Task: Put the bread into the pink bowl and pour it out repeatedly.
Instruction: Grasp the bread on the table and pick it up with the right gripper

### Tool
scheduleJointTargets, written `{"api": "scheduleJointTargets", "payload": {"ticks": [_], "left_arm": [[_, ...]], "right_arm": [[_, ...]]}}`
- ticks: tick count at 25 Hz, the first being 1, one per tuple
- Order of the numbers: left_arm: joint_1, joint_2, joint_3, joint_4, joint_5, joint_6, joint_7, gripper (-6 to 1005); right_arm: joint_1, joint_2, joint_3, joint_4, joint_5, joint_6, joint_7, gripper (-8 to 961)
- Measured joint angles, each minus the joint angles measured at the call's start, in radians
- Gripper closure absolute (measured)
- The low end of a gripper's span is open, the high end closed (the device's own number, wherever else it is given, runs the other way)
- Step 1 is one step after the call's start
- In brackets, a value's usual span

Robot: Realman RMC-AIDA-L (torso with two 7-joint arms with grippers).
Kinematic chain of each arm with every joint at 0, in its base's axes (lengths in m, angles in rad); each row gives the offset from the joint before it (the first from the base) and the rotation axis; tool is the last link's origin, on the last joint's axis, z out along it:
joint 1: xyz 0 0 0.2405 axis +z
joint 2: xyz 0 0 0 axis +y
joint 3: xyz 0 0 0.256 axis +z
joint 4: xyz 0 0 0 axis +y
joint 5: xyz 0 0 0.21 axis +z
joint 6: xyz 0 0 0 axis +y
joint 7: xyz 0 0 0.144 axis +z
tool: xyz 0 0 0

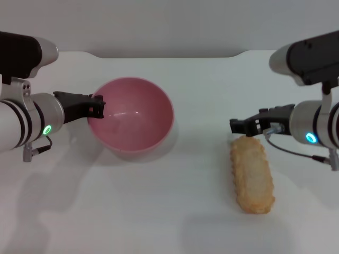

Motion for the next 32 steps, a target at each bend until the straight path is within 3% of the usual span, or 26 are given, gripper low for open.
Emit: {"api": "scheduleJointTargets", "payload": {"ticks": [14, 32], "left_arm": [[-0.014, 0.0, 0.001, 0.001, 0.0, 0.001, 0.01, 946], [-0.022, 0.002, 0.001, 0.008, 0.0, 0.0, 0.013, 946]], "right_arm": [[0.055, 0.001, -0.048, 0.209, 0.008, -0.099, 0.071, 266], [0.101, 0.0, -0.09, 0.3, 0.052, -0.149, 0.051, 340]]}}
